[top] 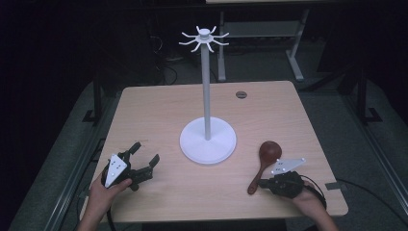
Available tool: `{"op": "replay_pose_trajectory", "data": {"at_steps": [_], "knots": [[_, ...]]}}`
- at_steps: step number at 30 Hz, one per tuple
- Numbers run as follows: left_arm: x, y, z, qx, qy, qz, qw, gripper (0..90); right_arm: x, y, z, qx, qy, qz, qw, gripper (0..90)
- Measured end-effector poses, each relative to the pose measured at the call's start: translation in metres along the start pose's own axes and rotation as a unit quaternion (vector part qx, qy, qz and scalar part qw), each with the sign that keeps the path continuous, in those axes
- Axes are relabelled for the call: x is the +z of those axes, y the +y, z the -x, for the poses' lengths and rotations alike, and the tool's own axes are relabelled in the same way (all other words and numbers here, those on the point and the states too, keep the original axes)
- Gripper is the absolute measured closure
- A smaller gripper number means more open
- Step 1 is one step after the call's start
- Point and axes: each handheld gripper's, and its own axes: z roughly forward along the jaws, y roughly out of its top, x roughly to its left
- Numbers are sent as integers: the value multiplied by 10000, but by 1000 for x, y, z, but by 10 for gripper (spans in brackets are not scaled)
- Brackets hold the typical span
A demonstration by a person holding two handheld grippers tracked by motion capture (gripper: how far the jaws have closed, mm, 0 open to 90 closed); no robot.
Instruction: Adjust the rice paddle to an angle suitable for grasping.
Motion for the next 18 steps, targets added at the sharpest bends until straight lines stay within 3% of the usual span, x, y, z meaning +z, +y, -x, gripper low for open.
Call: {"op": "replay_pose_trajectory", "data": {"at_steps": [18], "knots": [[0, 0, 0, 7, -5, -12, 10000, 127, 17, 19, -3, -130, -30, 53, 9999, 896]]}}
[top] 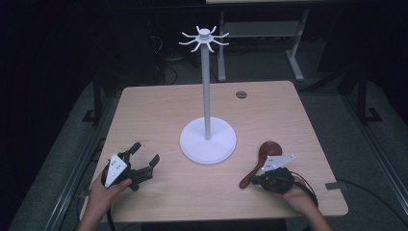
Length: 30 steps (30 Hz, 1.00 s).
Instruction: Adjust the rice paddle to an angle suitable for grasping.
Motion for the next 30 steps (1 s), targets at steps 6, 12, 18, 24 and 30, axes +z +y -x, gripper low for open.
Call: {"op": "replay_pose_trajectory", "data": {"at_steps": [6, 12, 18, 24, 30], "knots": [[0, 0, 0, 0, 2, -4, 10000, 126, 5, 6, 5, 119, 11, 85, 9999, 896], [0, 0, 0, 13, 5, -5, 10000, 127, 12, 13, 7, 134, 2, 108, 9999, 897], [0, 0, 0, -11, 9, 8, 10000, 127, 23, 26, 9, 112, -18, 136, 9998, 897], [0, 0, 0, 8, 1, 12, 10000, 127, 32, 37, 13, 107, -35, 167, 9998, 898], [0, 0, 0, 2, 2, 7, 10000, 126, 40, 45, 15, 68, -105, 103, 9999, 897]]}}
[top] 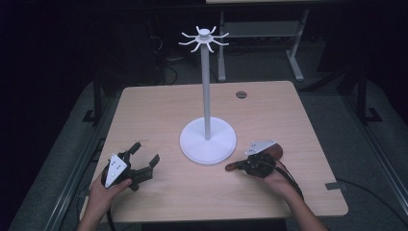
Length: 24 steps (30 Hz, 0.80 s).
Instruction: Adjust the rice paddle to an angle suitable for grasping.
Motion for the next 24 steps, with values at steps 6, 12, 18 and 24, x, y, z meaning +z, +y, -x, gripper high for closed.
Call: {"op": "replay_pose_trajectory", "data": {"at_steps": [6, 12, 18, 24], "knots": [[0, 0, 0, -5, 2, 2, 10000, 127, 0, 4, 1, 33, -13, 46, 10000, 898], [0, 0, 0, -3, 0, 0, 10000, 127, -26, 5, 22, 291, -377, 232, 9986, 897], [0, 0, 0, -7, 8, 7, 10000, 126, -36, 7, 60, 571, -902, 118, 9942, 897], [0, 0, 0, -4, 6, 0, 10000, 127, -31, 13, 87, 682, -1284, -82, 9893, 897]]}}
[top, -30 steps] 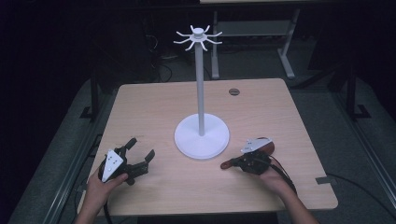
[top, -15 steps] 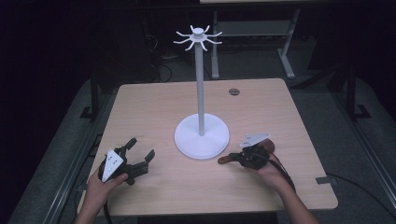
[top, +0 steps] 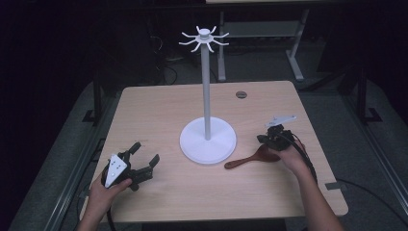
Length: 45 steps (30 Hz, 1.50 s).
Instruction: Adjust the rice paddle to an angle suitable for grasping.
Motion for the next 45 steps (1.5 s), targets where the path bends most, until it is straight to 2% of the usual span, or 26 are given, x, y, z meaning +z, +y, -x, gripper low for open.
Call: {"op": "replay_pose_trajectory", "data": {"at_steps": [4, 7, 8, 17, 22, 29, 31, 39, 45], "knots": [[0, 0, 0, -4, 0, 4, 10000, 127, 9, 0, 6, 87, -60, -147, 9998, 897], [0, 0, 0, -3, 0, 2, 10000, 127, 14, -4, 7, 25, -153, -306, 9994, 896], [0, 0, 0, -1, -1, 3, 10000, 127, 13, -5, 6, 88, -137, -345, 9993, 897], [0, 0, 0, -5, -1, 3, 10000, 127, 8, -15, 5, 27, -109, -446, 9989, 897], [0, 0, 0, -7, -2, 7, 10000, 127, -1, -25, 4, 90, -138, -527, 9985, 897], [0, 0, 0, -4, 2, 4, 10000, 127, -18, -46, 0, 230, 26, -511, 9984, 897], [0, 0, 0, -1, 6, 3, 10000, 127, -22, -52, -1, 174, 40, -479, 9987, 897], [0, 0, 0, -4, -3, 6, 10000, 126, -39, -70, -12, 241, 177, -506, 9983, 897], [0, 0, 0, -5, -5, 3, 10000, 126, -45, -79, -23, 155, 296, -524, 9981, 897]]}}
